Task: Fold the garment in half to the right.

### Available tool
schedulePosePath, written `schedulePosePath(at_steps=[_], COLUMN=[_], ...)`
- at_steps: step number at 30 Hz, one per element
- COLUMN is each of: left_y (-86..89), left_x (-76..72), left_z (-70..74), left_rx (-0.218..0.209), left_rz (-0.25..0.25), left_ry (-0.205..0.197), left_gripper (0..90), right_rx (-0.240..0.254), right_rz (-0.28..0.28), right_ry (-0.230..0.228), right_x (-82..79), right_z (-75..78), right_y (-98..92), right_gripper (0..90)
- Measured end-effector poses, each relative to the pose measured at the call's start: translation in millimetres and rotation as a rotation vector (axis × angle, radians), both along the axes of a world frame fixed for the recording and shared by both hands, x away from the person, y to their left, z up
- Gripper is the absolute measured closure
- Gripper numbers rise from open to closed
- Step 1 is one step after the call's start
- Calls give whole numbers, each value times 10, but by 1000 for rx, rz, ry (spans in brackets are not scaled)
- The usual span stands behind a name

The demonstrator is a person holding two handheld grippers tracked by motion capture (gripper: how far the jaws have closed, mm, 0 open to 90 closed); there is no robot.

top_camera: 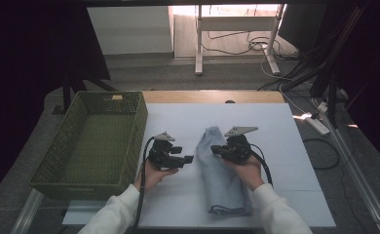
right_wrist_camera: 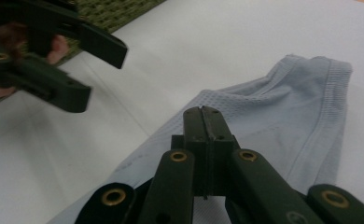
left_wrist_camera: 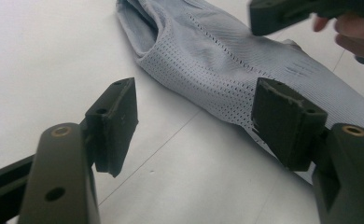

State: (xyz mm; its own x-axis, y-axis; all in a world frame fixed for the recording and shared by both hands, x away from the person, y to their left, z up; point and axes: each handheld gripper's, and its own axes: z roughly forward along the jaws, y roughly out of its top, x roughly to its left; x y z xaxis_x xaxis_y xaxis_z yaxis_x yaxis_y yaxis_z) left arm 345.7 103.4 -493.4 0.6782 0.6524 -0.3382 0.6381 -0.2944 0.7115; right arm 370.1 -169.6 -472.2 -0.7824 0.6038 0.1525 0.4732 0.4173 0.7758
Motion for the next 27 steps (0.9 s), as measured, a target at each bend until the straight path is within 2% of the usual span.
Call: schedulePosePath(at_steps=[6, 10, 19, 27], left_y=[-12, -24, -10, -1], left_x=[-2, -9, -9, -12], left_z=[0, 0, -13, -14], left_rx=[3, 8, 12, 13], left_rz=[-3, -7, -5, -5], left_ry=[-1, -1, 3, 2], left_gripper=[322, 321, 320, 319], right_rx=[-6, -28, -86, -107], right_rz=[48, 70, 83, 82], right_ry=[-6, 3, 14, 18], right_x=[-197, -281, -365, -395], right_z=[40, -10, -184, -313], right_y=[19, 37, 30, -5], right_gripper=[894, 894, 896, 897])
